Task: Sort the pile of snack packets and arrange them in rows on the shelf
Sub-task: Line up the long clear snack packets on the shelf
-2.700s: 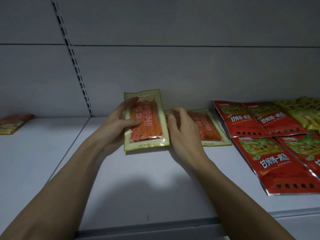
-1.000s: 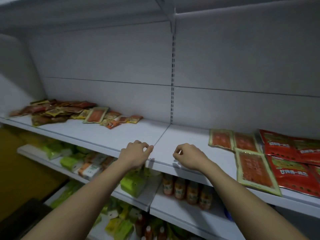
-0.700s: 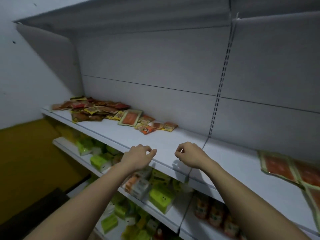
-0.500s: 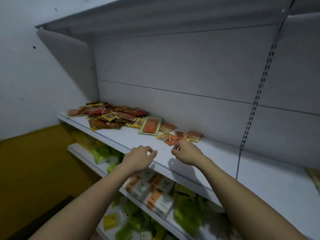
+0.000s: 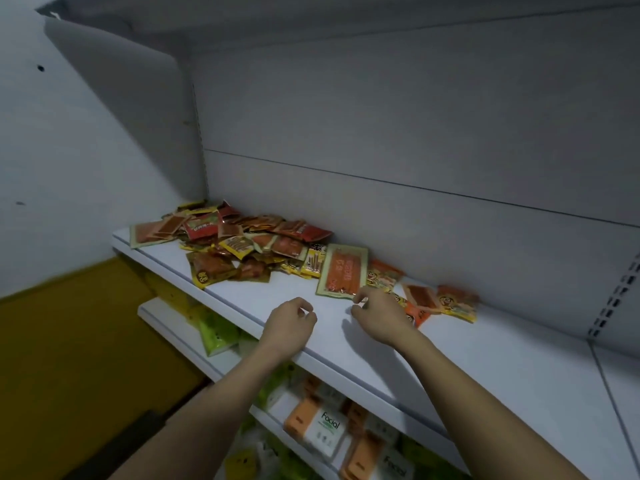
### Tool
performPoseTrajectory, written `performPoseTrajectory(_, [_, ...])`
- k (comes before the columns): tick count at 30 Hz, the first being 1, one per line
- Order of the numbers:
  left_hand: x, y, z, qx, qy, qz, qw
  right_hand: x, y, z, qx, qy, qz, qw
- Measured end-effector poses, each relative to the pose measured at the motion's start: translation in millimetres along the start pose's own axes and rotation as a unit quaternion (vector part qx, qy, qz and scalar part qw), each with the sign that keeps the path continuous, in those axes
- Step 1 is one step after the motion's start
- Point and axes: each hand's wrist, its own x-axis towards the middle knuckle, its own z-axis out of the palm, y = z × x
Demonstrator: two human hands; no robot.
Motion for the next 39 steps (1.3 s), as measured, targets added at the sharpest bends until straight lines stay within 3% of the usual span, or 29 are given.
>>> performPoseTrajectory(8, [82.1, -0.1, 27.1, -0.093, 0.036, -0.031, 0.995, 89.8, 16.7, 21.4, 0.046, 0.121, 0.056, 0.990])
performPoseTrajectory(16, [137.0, -2.3, 49.2, -0.043, 0.056, -0.057, 0.996, 119.1, 24.8, 56.9, 0.183, 0.164, 0.065, 0.967])
performPoseTrajectory(18, [137.0, -6.9, 50.0, -0.084, 0.056, -0.047, 0.994, 118.3, 25.9, 58.2, 0.218, 0.187, 0.051, 0.956])
performPoseTrajectory(21, [137.5, -13.8, 47.5, -0.235, 0.070, 0.006, 0.969, 119.8, 23.9, 57.0, 0.263, 0.222, 0.031, 0.938])
performPoseTrajectory(25, [133.8, -19.7, 39.6, -0.330, 0.043, 0.040, 0.942, 119.8, 14.3, 59.0, 0.406, 0.213, 0.063, 0.886])
performPoseTrajectory(28, [133.7, -22.4, 36.7, -0.349, 0.038, 0.048, 0.935, 116.5, 5.9, 55.7, 0.573, 0.169, 0.096, 0.796])
performPoseTrajectory(29, [134.7, -22.8, 36.1, -0.350, 0.035, 0.050, 0.935, 115.9, 5.6, 53.5, 0.588, 0.163, 0.100, 0.786])
performPoseTrajectory(31, [134.3, -20.9, 36.7, -0.351, 0.024, 0.054, 0.935, 115.8, 7.6, 51.6, 0.583, 0.164, 0.094, 0.790])
performPoseTrajectory(34, [122.1, -12.4, 32.4, -0.370, 0.036, 0.040, 0.927, 112.0, 10.8, 46.0, 0.519, 0.172, 0.081, 0.833])
performPoseTrajectory(39, [147.1, -21.9, -16.1, -0.261, 0.224, 0.058, 0.937, 116.3, 18.2, 45.4, 0.455, 0.168, 0.076, 0.871])
